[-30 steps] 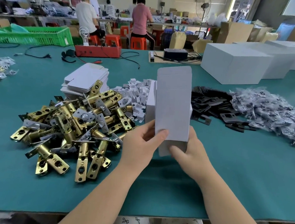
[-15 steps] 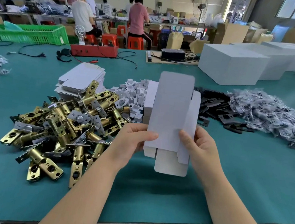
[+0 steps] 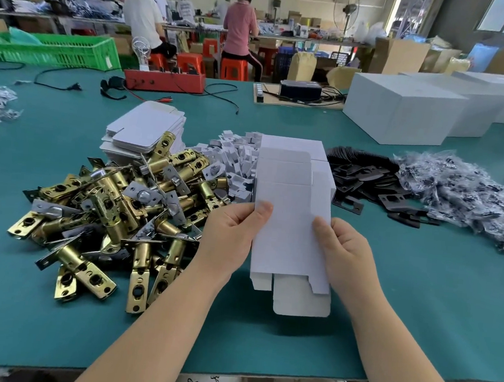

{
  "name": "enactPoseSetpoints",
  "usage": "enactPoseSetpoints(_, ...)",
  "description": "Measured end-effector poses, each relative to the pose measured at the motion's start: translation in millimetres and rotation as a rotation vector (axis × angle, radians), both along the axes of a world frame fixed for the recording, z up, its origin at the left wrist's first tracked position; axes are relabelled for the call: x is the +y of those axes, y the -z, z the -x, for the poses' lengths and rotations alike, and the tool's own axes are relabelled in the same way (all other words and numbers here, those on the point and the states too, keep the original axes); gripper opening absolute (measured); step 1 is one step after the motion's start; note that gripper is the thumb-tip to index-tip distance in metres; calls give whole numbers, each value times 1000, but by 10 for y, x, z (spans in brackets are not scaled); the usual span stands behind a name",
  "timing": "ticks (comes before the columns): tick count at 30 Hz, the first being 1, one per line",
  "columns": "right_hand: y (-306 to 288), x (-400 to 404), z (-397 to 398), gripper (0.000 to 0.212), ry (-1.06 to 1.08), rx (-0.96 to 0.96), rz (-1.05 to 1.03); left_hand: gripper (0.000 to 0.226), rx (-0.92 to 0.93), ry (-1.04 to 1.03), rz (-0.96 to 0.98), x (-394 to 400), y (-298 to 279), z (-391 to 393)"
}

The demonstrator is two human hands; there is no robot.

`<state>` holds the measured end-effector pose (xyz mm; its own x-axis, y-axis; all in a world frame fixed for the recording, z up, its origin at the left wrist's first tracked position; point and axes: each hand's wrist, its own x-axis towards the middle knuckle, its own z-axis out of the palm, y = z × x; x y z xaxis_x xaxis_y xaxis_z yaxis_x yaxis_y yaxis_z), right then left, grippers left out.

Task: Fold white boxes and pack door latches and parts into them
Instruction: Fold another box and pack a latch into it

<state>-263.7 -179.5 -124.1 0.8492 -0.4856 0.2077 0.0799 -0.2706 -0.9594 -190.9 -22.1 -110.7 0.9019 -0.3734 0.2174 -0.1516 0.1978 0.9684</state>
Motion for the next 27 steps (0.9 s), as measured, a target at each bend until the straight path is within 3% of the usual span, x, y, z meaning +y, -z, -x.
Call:
enactPoseSetpoints(2,-4,-11,2,38,34,-10,36,36,69,38,-37,0,27,-15)
enactPoseSetpoints(4,-10,-18,6,39,88,-41,55,27,111,113,-88,7,46,-2)
enactPoseSetpoints(6,-20,-22,14,41,151,-74,58,37,80,183,-174,-4,81,15)
enactPoseSetpoints(9,-5,-23,16,44,189,-99,40,75,-55,192,-244,-9,84,57)
enactPoseSetpoints(15,-162,-103,-105,43,208,-77,60,58,-235,152,-307,-10,29,118)
enactPoseSetpoints(20,-266,-90,-228,43,326,-159,254,75,-164,179,-272,-32,2,134)
enactPoseSetpoints(24,-225,-87,-292,43,439,-225,169,56,-105,256,-298,-40,44,149)
enactPoseSetpoints(27,-144,-100,-266,29,397,-201,135,51,-195,134,-326,-72,49,185)
